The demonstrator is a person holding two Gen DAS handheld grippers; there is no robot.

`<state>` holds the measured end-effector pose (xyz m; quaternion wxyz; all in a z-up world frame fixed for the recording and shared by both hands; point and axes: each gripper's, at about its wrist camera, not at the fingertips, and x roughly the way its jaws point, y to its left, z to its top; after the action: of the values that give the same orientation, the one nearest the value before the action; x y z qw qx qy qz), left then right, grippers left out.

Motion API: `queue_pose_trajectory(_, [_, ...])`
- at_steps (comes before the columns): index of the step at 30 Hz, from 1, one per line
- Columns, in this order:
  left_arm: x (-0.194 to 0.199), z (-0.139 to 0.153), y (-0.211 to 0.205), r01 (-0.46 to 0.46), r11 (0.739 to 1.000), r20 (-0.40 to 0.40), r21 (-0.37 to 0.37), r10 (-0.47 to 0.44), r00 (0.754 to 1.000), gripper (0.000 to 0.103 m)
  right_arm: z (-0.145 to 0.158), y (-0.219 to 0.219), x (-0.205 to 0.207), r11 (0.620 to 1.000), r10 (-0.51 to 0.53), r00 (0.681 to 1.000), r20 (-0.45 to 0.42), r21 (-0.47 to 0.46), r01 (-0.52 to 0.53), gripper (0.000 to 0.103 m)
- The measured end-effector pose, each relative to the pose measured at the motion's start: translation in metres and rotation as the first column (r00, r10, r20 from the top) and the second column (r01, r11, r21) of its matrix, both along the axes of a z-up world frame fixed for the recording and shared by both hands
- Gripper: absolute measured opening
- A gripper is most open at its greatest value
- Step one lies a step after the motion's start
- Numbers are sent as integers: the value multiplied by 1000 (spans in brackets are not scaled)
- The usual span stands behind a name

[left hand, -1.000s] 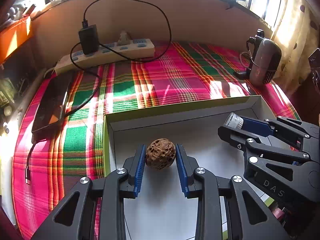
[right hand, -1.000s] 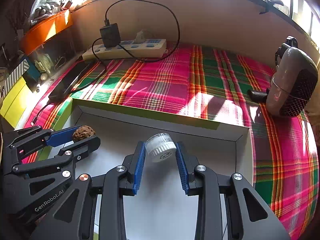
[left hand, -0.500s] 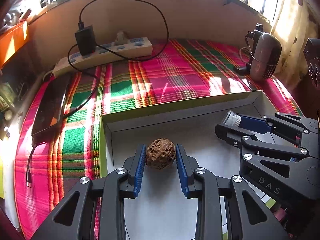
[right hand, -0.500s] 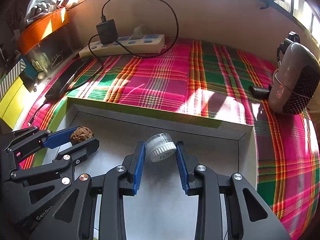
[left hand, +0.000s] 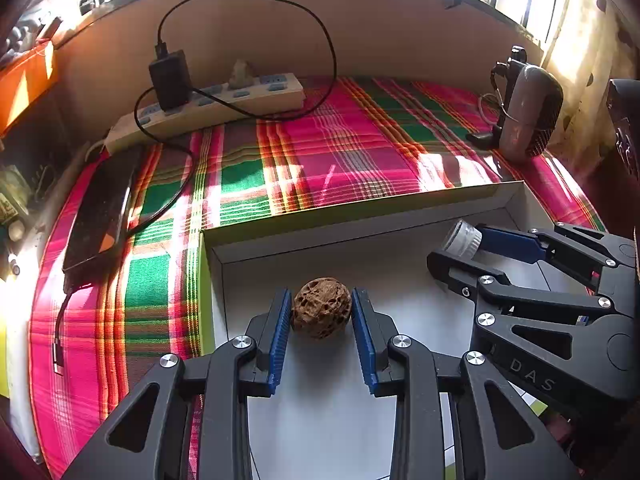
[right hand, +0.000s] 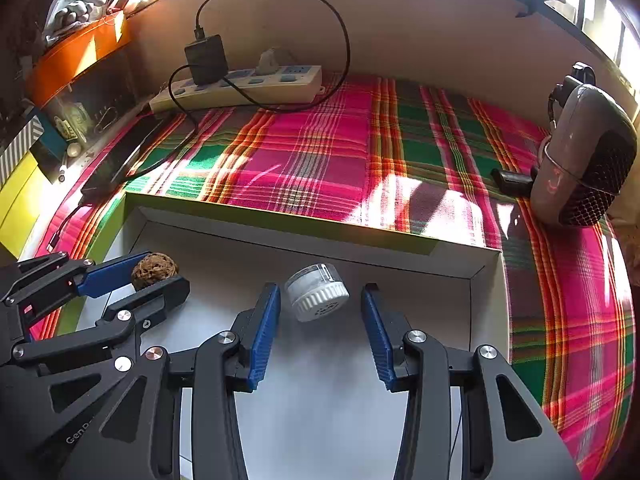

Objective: Organize objects
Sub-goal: 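Open the right tool to drop the jar in the box while the left tool releases the walnut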

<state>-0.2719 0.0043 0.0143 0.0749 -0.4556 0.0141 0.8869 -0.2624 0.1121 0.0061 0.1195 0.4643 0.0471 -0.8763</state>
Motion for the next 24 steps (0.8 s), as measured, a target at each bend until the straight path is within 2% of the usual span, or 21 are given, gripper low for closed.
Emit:
queue_pose_trajectory(2, [0,0,0,2,1000,0,-2,-2,1000,29,0,0,0,1000,2,1000,0,2,-2,48])
queue_pose_trajectory(12, [4,3,-2,1,1000,-15,11,-1,1000,32,4,4,5,1000,-8,1000,-20,12,8,49])
queue_pose_trajectory(24, [27,24,-10,-26,1000,-57,17,27,998,32,21,16,26,999,-36,998,-61,-25,35,49])
